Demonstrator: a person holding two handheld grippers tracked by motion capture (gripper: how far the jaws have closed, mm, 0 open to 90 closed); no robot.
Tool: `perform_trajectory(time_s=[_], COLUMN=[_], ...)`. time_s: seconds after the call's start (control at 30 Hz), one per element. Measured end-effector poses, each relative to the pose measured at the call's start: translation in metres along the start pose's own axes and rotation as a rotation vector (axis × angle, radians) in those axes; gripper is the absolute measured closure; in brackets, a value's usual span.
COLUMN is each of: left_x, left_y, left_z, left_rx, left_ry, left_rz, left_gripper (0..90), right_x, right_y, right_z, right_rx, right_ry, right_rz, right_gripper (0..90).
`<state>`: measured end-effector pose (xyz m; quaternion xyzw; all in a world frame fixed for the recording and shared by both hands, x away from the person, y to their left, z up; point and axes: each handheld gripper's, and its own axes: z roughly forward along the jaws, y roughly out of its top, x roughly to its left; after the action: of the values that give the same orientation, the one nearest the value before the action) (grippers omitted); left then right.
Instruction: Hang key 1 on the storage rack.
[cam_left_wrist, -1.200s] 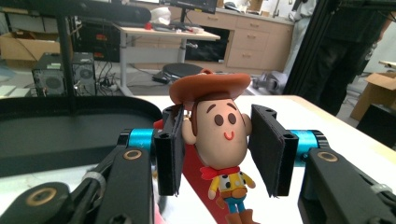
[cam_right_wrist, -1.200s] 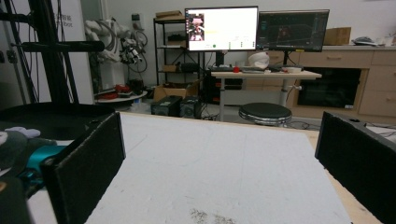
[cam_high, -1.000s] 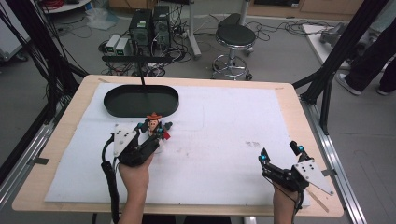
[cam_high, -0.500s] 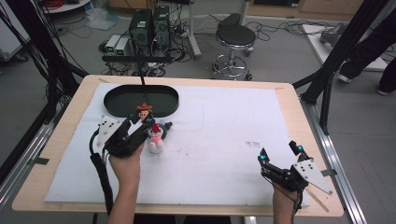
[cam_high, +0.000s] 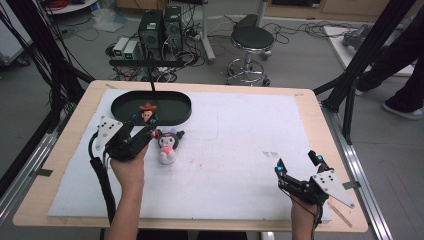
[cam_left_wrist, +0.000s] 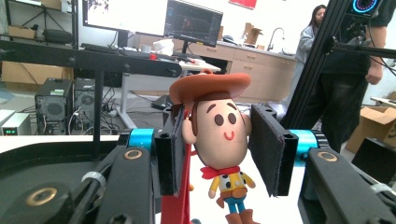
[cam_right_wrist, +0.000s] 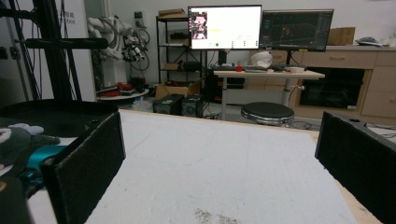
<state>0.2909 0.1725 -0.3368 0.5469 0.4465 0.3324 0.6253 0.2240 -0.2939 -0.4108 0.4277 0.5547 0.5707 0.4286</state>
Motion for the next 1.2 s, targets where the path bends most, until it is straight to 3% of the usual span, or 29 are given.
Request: perform_trajectory(time_s=[0.17,0.63,0.97,1.2], left_x=[0.005,0.015,0.024,0.028], left_y=[0.002,0.024,0.024,0.027], left_z=[0.005,0.02,0.035,0.045], left_rx=[-0.007,-0.026,-0.036,-0.035], left_ry=[-0.001,-0.009,-0.008,0.0], left_rz=[-0.011,0.005,-0.003,0.023], left_gripper=[56.5,56.5,56.5,56.5], right_x=[0.0,0.003,0.004,0.005], right_y=[0.0,-0.001,-0.001,-0.001], right_z=[0.0,0.002,0.003,0.004], right_rx=[0.0,0.012,0.018,0.019], right_ry=[-0.003,0.005,0.002,0.005], right_rz=[0.001,-0.007,-0.026,-0.03], right_gripper=[0.8,0.8,0.8,0.8])
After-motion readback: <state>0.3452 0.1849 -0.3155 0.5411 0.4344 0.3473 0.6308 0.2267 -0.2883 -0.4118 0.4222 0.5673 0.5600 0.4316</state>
